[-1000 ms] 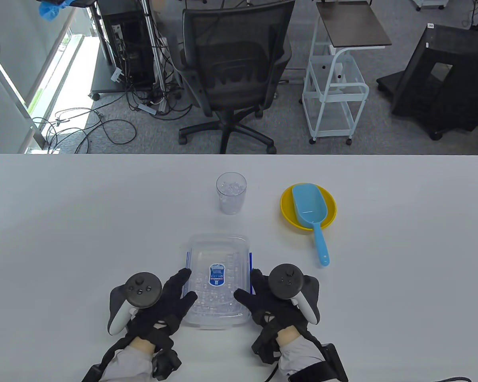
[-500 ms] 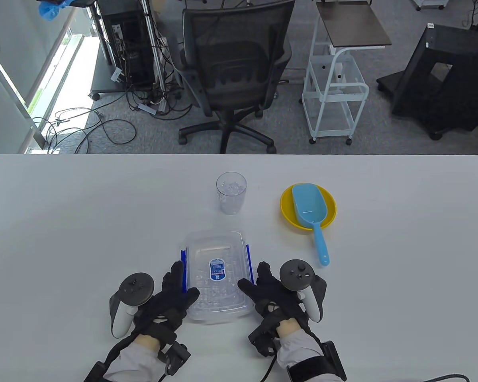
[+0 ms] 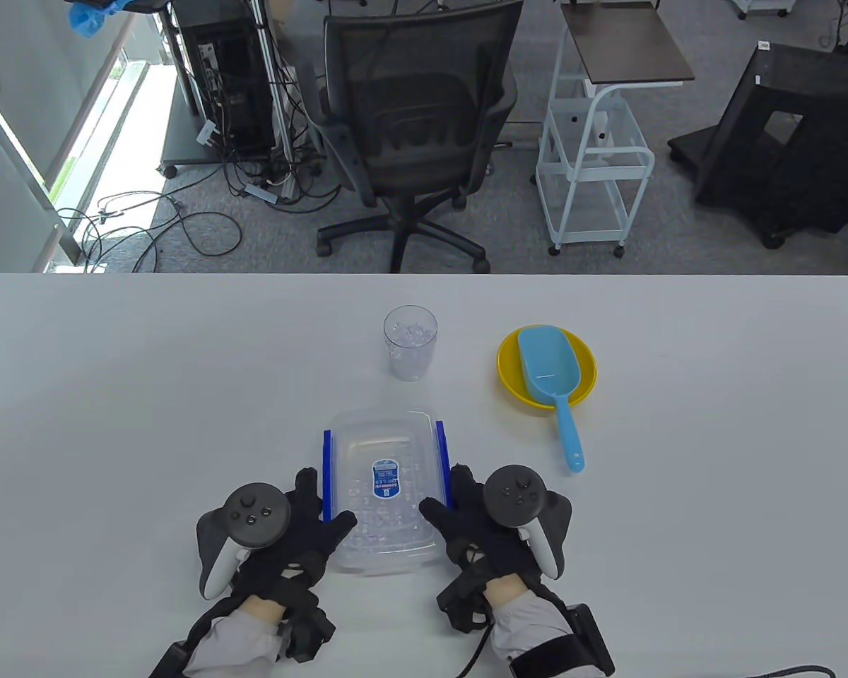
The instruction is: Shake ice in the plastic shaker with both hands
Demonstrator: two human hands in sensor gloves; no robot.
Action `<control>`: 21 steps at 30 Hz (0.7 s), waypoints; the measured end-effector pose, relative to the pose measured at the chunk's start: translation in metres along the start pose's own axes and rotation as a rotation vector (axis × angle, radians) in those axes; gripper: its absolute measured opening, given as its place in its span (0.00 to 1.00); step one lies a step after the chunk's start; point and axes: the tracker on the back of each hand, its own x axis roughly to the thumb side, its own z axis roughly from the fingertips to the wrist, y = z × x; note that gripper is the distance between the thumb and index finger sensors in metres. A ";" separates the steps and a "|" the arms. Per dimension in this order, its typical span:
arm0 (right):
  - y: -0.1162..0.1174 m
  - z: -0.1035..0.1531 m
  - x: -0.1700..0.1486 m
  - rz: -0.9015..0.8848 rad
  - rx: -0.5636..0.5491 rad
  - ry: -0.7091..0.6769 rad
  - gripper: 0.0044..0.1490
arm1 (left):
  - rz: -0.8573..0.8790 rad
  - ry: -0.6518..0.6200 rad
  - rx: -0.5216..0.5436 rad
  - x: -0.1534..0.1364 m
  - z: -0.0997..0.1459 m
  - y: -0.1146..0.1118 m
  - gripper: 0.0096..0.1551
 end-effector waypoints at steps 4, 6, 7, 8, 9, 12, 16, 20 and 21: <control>0.001 0.004 0.010 0.161 -0.059 -0.042 0.45 | -0.141 -0.014 0.039 0.006 0.002 0.000 0.46; 0.002 0.004 0.011 0.174 -0.060 -0.048 0.45 | -0.188 -0.020 0.059 0.011 0.003 -0.001 0.45; 0.003 0.004 0.012 0.176 -0.061 -0.050 0.45 | -0.211 -0.024 0.067 0.013 0.003 -0.001 0.45; 0.004 0.005 0.013 0.186 -0.065 -0.056 0.44 | -0.232 -0.025 0.074 0.014 0.003 -0.001 0.44; 0.005 0.006 0.018 0.175 -0.057 -0.099 0.43 | -0.234 -0.031 0.074 0.016 0.002 -0.001 0.44; 0.008 0.010 0.024 0.289 -0.129 -0.094 0.42 | -0.266 -0.043 0.101 0.020 0.001 -0.001 0.40; 0.006 0.007 0.020 0.255 -0.099 -0.105 0.42 | -0.229 -0.047 0.108 0.017 0.003 -0.002 0.40; 0.005 0.006 0.017 0.234 -0.070 -0.114 0.44 | -0.242 -0.049 0.089 0.015 0.001 0.000 0.40; 0.006 0.006 0.017 0.229 -0.058 -0.121 0.44 | -0.251 -0.051 0.094 0.014 0.001 0.001 0.40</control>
